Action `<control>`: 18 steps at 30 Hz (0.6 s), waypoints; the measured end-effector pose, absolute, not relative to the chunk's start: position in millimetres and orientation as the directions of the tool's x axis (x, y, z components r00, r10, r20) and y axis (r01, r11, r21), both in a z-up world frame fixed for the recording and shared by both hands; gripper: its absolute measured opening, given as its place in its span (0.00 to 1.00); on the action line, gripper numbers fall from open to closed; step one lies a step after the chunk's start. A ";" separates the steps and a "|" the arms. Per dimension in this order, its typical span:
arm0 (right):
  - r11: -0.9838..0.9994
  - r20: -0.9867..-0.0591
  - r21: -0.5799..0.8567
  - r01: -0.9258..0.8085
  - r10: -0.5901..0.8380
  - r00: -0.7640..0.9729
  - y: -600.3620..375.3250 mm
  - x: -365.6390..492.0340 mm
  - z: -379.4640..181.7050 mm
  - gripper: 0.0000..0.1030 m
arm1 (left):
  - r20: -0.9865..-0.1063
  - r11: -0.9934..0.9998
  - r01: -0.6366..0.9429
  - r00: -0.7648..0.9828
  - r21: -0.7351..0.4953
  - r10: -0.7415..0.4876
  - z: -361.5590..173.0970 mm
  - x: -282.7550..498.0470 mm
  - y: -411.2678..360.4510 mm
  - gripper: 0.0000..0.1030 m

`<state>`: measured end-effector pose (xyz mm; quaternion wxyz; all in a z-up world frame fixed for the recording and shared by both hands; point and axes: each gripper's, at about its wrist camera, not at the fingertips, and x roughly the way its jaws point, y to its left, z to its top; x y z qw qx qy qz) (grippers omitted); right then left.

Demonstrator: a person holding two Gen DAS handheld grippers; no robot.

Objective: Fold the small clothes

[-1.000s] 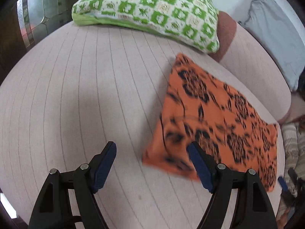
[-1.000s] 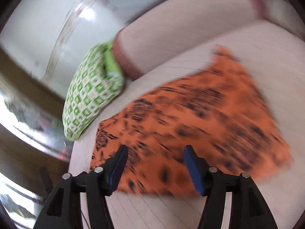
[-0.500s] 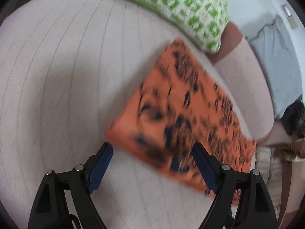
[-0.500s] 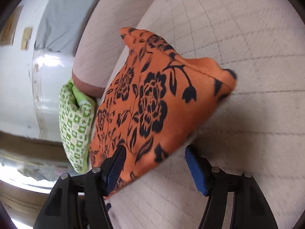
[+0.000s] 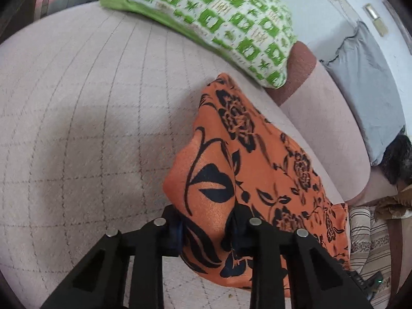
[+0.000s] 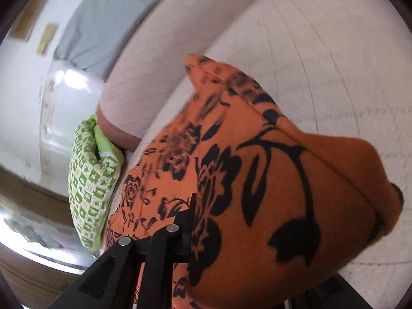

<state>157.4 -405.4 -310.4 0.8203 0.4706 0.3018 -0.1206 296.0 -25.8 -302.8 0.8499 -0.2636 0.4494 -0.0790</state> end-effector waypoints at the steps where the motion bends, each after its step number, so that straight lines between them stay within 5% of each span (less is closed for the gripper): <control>1: 0.550 -0.593 0.695 0.464 0.073 0.802 -402.2 154.3 -300.8 0.15 | -0.716 0.851 -0.091 0.591 -0.517 -0.371 -298.3 293.4 -25.7 0.25; 12: 0.610 -0.612 0.643 0.463 0.046 0.790 -377.9 48.5 -257.8 0.15 | -0.733 0.886 -0.008 0.565 -0.464 -0.379 -275.4 162.5 3.0 0.25; 15: 0.619 -0.706 0.598 0.509 0.104 0.701 -371.6 8.7 -277.8 0.20 | -0.778 0.919 0.011 0.529 -0.395 -0.341 -296.7 120.6 9.3 0.31; 17: 0.594 -0.763 0.575 0.562 0.143 0.630 -374.0 -4.5 -293.4 0.26 | -0.793 0.917 -0.017 0.509 -0.398 -0.335 -303.6 110.5 21.2 0.45; 18: 0.559 -0.765 0.591 0.582 0.160 0.623 -379.8 -15.2 -298.8 0.37 | -0.781 0.899 -0.030 0.509 -0.437 -0.363 -301.4 107.0 29.8 0.45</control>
